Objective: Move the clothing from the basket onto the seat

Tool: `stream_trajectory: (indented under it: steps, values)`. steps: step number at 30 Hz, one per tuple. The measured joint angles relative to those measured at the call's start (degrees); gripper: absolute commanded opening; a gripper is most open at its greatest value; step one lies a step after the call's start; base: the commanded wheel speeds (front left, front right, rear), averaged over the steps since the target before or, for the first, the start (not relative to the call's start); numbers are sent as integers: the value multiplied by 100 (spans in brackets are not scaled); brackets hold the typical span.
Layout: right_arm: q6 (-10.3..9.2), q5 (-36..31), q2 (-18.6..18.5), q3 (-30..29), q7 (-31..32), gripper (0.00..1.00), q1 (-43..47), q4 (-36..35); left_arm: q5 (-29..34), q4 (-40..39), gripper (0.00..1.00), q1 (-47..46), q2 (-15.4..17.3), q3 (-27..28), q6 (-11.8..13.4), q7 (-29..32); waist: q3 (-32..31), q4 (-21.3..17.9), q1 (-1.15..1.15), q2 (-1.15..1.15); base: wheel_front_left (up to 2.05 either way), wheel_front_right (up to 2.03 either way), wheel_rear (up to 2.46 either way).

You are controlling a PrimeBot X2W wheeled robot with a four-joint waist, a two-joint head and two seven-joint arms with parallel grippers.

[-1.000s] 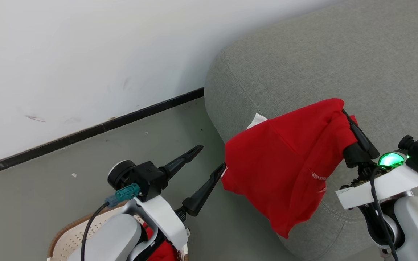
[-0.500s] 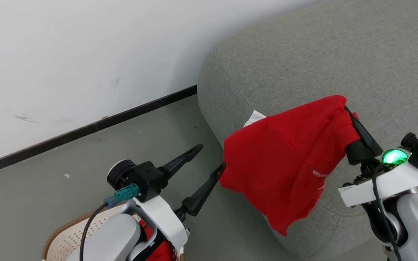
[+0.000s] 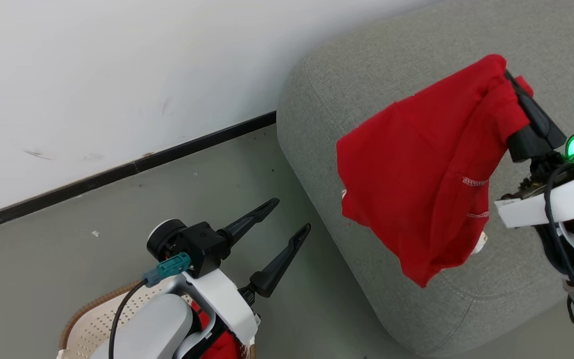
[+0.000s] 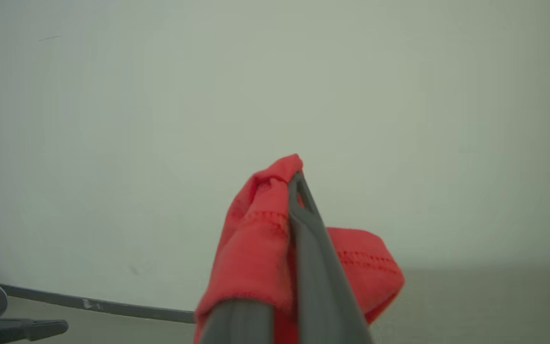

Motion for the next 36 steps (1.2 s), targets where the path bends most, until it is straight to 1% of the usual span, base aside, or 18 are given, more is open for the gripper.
stream_trajectory:
  steps: [8, 15, 22, 25, 29, 36]
  values:
    - [1, -4, -407, 29, 0, 0, -461, 113, 0, -45, 100, 0, 46, 0, 0, 1, 62, 57, 0, 0, 0, 0, 0]
    - [1, 36, -762, -41, 0, 0, -877, 406, 0, -125, 100, -1, 59, -1, 1, 24, 155, 101, 0, 0, 0, 0, 0]
    - [1, 224, -1049, -277, 0, 0, -1250, 773, 9, -190, 100, -2, 107, -5, 1, 111, 293, 159, 0, 0, 0, 0, 0]
    - [1, 249, -1158, -487, 0, 0, -1374, 1007, 11, -231, 100, -3, 137, -5, 26, 158, 364, 188, 0, 0, 0, 0, 0]
    - [1, 263, -1277, -888, 0, 0, -1525, 1302, 37, -279, 100, -8, 176, -4, 48, 203, 468, 232, 0, 0, 0, 0, 0]
    - [1, 365, -1407, -1129, 0, 0, -1867, 1806, 71, -446, 100, -41, 263, -3, 49, 269, 699, 343, 0, 0, 0, 0, 0]
